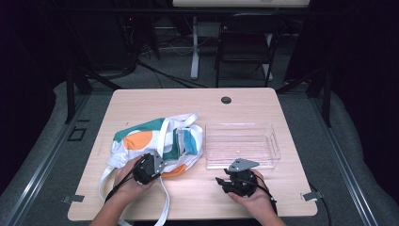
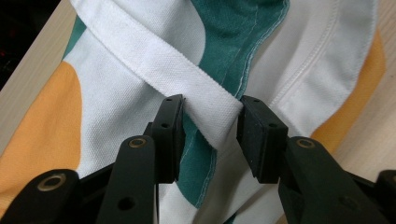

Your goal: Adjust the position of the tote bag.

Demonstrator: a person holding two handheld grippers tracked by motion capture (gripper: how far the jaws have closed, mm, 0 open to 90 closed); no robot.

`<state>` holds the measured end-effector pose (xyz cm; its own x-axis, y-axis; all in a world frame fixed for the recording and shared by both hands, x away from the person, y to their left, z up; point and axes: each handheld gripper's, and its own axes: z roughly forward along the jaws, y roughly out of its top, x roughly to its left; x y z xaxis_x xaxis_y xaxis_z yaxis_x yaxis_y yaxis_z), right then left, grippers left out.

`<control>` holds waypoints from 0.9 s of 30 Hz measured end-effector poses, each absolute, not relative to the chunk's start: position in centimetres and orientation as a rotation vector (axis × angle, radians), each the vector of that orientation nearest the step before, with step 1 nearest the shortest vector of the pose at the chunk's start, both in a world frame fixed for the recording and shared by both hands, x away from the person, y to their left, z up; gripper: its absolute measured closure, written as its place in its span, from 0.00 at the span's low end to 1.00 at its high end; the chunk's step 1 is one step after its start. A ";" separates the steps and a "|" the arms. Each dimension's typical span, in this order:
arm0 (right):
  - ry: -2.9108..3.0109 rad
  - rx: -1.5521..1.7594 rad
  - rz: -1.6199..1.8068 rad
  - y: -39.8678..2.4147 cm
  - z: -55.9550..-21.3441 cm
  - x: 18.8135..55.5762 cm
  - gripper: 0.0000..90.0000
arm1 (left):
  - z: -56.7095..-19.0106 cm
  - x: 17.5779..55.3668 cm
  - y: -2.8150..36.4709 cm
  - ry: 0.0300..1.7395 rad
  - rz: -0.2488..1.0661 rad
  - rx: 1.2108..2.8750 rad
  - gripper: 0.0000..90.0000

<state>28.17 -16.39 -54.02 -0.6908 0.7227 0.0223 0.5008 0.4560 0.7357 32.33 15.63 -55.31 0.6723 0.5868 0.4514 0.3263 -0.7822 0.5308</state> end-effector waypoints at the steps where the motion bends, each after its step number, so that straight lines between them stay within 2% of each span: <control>1: 2.416 1.047 1.074 -16.4 -54.0 28.2 0.57 | -55.3 32.3 15.6 0.714 0.872 2.479 0.68; 6: 2.419 1.041 1.074 -16.3 -54.0 28.2 0.57 | -55.9 32.5 15.6 0.700 0.894 2.504 0.73; 19: 2.420 1.033 1.082 -16.2 -54.0 28.1 0.57 | -55.9 32.9 16.2 0.735 0.833 2.475 0.89; 27: 2.419 1.025 1.097 -16.3 -52.8 27.9 0.57 | -55.9 33.2 16.4 0.765 0.796 2.457 0.91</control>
